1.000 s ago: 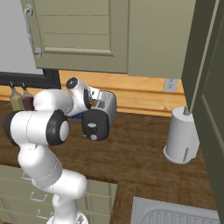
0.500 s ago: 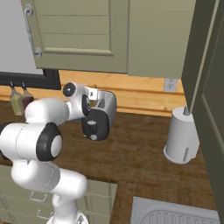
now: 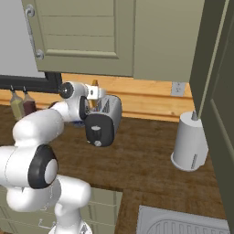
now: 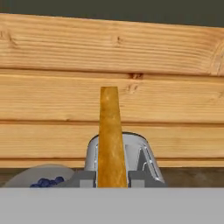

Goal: Start the toaster. Once the lever pops up, take the bread to the plate on the dining counter.

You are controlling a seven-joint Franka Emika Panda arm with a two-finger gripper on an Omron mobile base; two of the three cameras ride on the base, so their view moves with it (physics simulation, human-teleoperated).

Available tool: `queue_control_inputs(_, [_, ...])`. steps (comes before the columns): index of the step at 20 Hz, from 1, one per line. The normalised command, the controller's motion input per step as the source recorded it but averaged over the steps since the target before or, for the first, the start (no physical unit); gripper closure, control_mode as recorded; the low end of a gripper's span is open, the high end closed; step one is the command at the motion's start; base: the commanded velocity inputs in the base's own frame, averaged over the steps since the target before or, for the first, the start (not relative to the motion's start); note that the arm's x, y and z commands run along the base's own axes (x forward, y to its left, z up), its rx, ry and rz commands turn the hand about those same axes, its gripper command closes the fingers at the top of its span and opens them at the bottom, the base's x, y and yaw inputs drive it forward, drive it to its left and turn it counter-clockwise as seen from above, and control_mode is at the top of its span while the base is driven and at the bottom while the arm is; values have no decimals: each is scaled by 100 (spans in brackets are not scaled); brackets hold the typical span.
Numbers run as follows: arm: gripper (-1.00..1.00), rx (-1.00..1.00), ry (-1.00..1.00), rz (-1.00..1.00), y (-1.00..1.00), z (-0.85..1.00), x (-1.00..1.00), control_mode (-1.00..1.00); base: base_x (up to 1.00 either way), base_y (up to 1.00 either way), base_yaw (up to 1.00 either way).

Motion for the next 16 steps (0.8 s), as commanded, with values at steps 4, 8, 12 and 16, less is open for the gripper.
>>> queue_control_inputs(4, [100,0,3,0,24,14,-100,-100,0,0,0])
queue_control_inputs(8, [100,0,1,0,6,30,-100,-100,0,0,0])
queue_control_inputs(12, [100,0,4,0,0,81,-98,-100,0,0,0])
queue_control_inputs(16, [100,0,18,0,-7,58,-100,-100,0,0,0])
